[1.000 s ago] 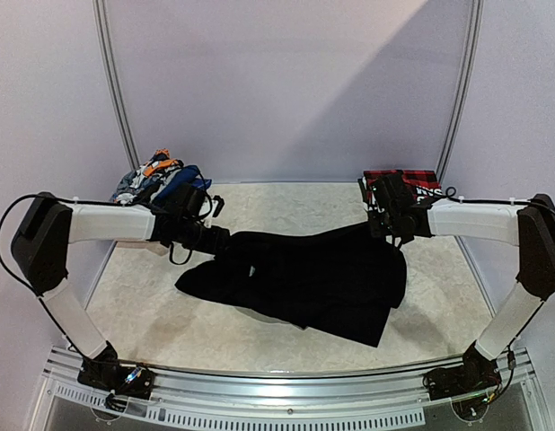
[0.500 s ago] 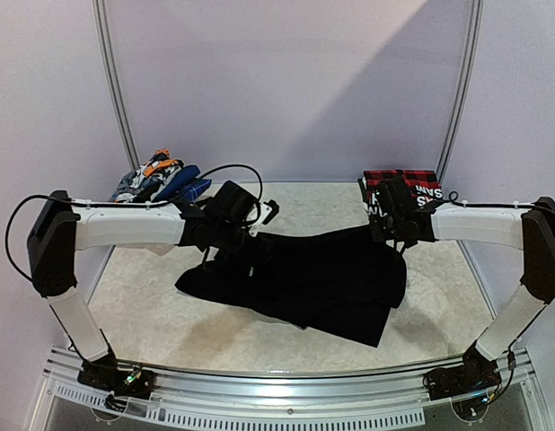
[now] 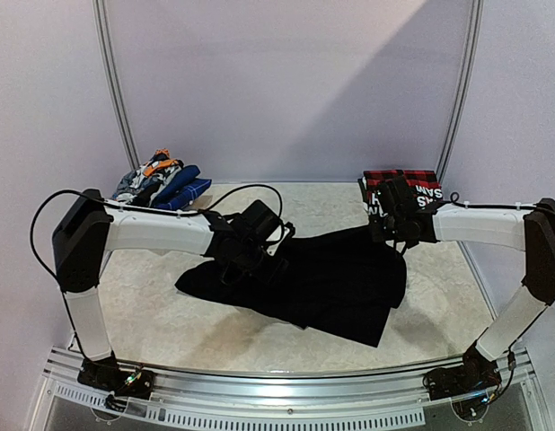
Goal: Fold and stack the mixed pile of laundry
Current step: Adjust the crumpled T-shirt at the center of the board, then flatten out the crumpled T-shirt at the center of the board.
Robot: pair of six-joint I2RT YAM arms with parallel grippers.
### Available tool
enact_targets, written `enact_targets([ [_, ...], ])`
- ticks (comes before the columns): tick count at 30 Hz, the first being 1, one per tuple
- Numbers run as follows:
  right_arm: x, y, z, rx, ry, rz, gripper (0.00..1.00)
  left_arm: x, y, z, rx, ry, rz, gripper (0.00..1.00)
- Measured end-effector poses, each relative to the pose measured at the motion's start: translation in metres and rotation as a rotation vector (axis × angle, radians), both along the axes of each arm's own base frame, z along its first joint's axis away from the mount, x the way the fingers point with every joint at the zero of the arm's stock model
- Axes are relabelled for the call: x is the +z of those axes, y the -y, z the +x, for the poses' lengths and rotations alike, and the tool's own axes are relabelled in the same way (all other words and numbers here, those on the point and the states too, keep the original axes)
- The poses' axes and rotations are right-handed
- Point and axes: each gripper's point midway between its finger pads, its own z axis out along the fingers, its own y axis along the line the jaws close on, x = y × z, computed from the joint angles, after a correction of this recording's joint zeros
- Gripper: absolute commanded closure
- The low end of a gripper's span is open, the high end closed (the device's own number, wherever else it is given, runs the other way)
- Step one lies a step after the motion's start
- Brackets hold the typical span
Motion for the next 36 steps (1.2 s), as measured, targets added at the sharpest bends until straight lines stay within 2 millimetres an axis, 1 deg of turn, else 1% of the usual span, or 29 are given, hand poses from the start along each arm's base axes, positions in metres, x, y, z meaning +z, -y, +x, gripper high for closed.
enact_targets([
  [5,-0.001,-0.002,-0.001,0.009,-0.005,0.008,1.0,-0.008,0.0,0.002,0.038,-0.014,0.007,0.39],
  [7,-0.001,-0.002,-0.001,0.011,-0.005,0.012,1.0,-0.01,0.001,0.005,0.053,-0.01,0.012,0.42],
  [8,0.0,-0.002,-0.001,0.012,-0.004,0.014,1.0,-0.011,0.001,0.007,0.06,-0.007,0.014,0.45],
  [10,0.001,-0.003,-0.001,0.014,-0.002,0.016,1.0,-0.012,0.001,0.008,0.071,-0.003,0.019,0.53],
  [12,0.001,-0.003,-0.001,0.014,0.0,0.019,1.0,-0.015,0.001,0.01,0.079,0.003,0.027,0.63],
  [14,0.001,-0.004,-0.001,0.016,-0.001,0.021,1.0,-0.017,0.0,0.012,0.085,0.01,0.032,0.79],
  [18,0.001,-0.005,-0.001,0.021,-0.003,0.028,1.0,-0.017,-0.001,0.017,0.107,0.03,0.035,0.98],
  [19,0.001,-0.006,-0.002,0.023,-0.005,0.03,1.0,-0.016,-0.001,0.018,0.11,0.041,0.037,1.0],
  [24,0.0,-0.007,-0.002,0.027,-0.007,0.035,1.0,-0.012,-0.002,0.024,0.127,0.079,0.026,1.0],
  [27,0.0,-0.007,-0.002,0.026,-0.007,0.036,1.0,-0.008,-0.009,0.022,0.138,0.099,0.025,1.0],
  [32,0.0,-0.007,-0.002,0.026,-0.007,0.035,1.0,0.008,-0.016,0.023,0.156,0.143,0.001,1.0],
  [36,0.001,-0.006,-0.002,0.023,-0.004,0.033,1.0,0.022,-0.029,0.022,0.175,0.17,-0.025,1.0],
])
